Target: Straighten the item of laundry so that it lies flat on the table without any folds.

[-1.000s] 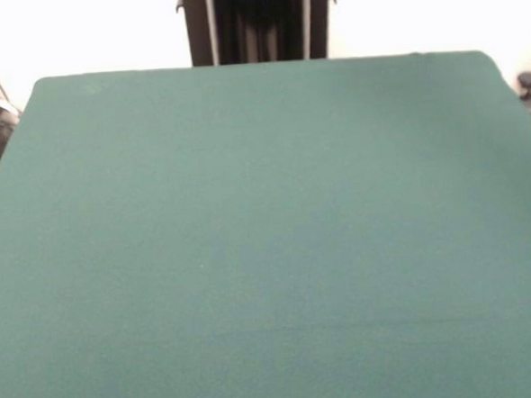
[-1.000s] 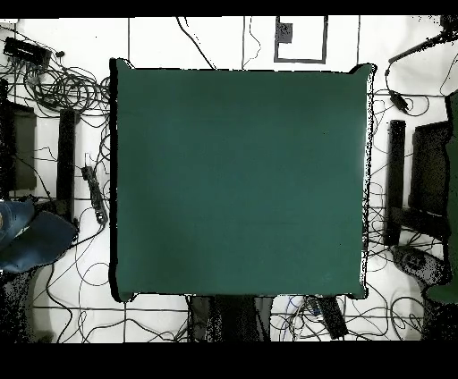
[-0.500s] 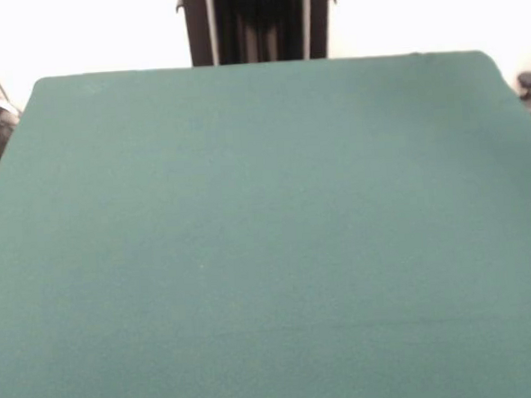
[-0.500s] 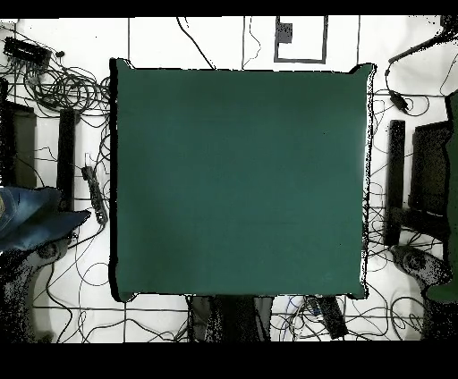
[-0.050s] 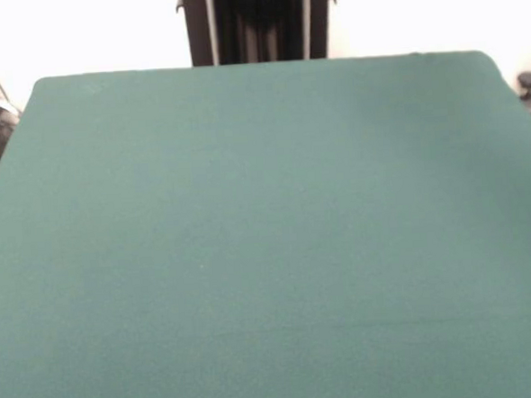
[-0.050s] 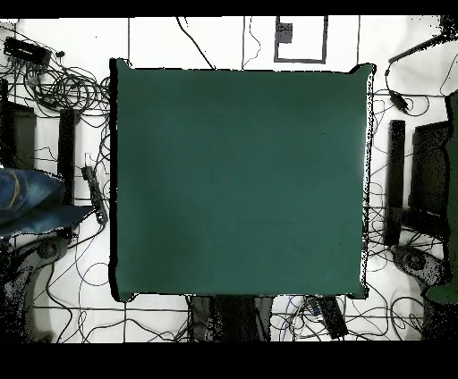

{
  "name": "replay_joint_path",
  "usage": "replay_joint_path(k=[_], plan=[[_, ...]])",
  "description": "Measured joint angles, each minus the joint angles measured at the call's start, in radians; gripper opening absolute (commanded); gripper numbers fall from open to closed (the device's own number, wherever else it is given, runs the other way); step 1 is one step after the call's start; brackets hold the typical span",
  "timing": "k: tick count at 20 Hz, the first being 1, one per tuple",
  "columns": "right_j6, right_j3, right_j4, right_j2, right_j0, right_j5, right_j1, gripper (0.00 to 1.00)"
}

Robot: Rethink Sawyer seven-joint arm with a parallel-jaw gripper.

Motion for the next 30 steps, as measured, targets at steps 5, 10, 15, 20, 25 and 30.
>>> replay_joint_path(k=[5, 10, 15, 20, 25, 30], plan=[[0.0, -0.029, 0.15, -0.13, -0.081, -0.04, 0.044, 0.0], [0.0, -0.039, 0.349, -0.324, -0.162, -0.077, 0.081, 0.0], [0.0, -0.04, 0.508, -0.492, -0.211, -0.092, 0.093, 0.0], [0.0, -0.041, 0.648, -0.634, -0.237, -0.109, 0.097, 0.0], [0.0, -0.042, 0.709, -0.715, -0.238, -0.112, 0.098, 0.0], [0.0, -0.042, 0.699, -0.73, -0.228, -0.112, 0.098, 0.0]])
